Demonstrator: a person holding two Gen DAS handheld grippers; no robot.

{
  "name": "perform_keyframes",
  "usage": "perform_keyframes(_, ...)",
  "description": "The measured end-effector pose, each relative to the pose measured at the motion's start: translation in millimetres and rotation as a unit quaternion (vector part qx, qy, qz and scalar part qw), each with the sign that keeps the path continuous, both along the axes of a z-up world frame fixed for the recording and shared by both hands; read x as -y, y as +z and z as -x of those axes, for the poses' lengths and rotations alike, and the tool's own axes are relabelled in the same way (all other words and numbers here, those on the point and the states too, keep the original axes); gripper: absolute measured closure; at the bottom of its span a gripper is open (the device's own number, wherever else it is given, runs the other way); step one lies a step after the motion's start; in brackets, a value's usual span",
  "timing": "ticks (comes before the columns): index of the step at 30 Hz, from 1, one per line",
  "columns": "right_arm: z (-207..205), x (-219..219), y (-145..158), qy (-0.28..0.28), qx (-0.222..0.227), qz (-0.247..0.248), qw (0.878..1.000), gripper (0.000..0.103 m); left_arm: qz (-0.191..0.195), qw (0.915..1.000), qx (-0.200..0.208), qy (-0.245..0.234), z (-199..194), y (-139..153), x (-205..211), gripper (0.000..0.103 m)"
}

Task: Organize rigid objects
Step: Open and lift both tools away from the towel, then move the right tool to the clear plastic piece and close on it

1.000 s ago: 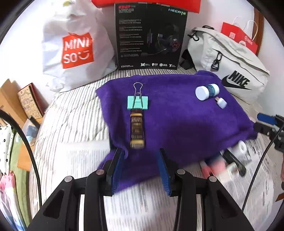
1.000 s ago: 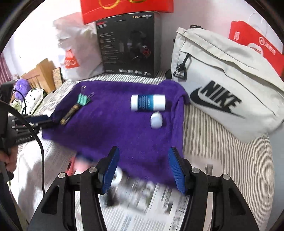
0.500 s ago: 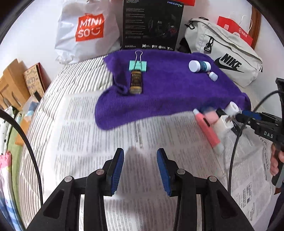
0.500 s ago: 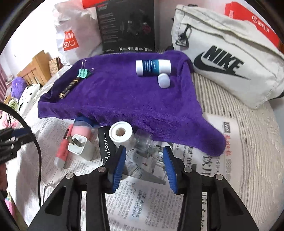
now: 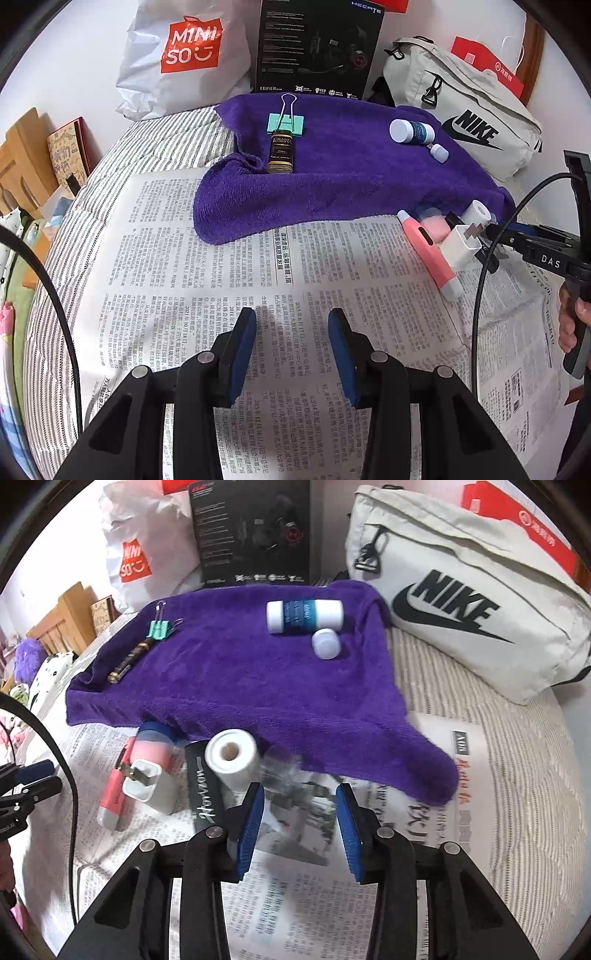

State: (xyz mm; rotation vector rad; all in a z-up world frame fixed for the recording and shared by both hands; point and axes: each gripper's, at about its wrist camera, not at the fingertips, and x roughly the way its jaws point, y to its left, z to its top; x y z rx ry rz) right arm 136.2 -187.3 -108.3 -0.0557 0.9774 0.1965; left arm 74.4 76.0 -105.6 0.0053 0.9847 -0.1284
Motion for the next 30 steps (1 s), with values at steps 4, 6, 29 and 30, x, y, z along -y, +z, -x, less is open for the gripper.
perform_keyframes(4,-4.8,-5.9,-2.8,-0.004,0.002,0.011,1.000,0.063,0.002,1.0000,0.000,-0.002,-0.3,-0.2,0.1,0.062)
perform_keyframes(6,-5.2,-4.5,-2.5,-0.008,0.004,0.022,1.000,0.063,0.000,1.0000,0.000,-0.003,-0.1,-0.4,1.1,0.062)
perform_keyframes(29,5.6,19.5,-1.6,-0.002,0.024,-0.002,1.000,0.086,0.005,1.0000,0.006,-0.006,-3.4,4.2,10.6,0.059)
perform_keyframes(30,10.8,23.8,-0.1,-0.005,0.023,-0.001,1.000,0.086,0.005,0.9999,0.007,-0.010,-3.7,5.6,13.3,0.059)
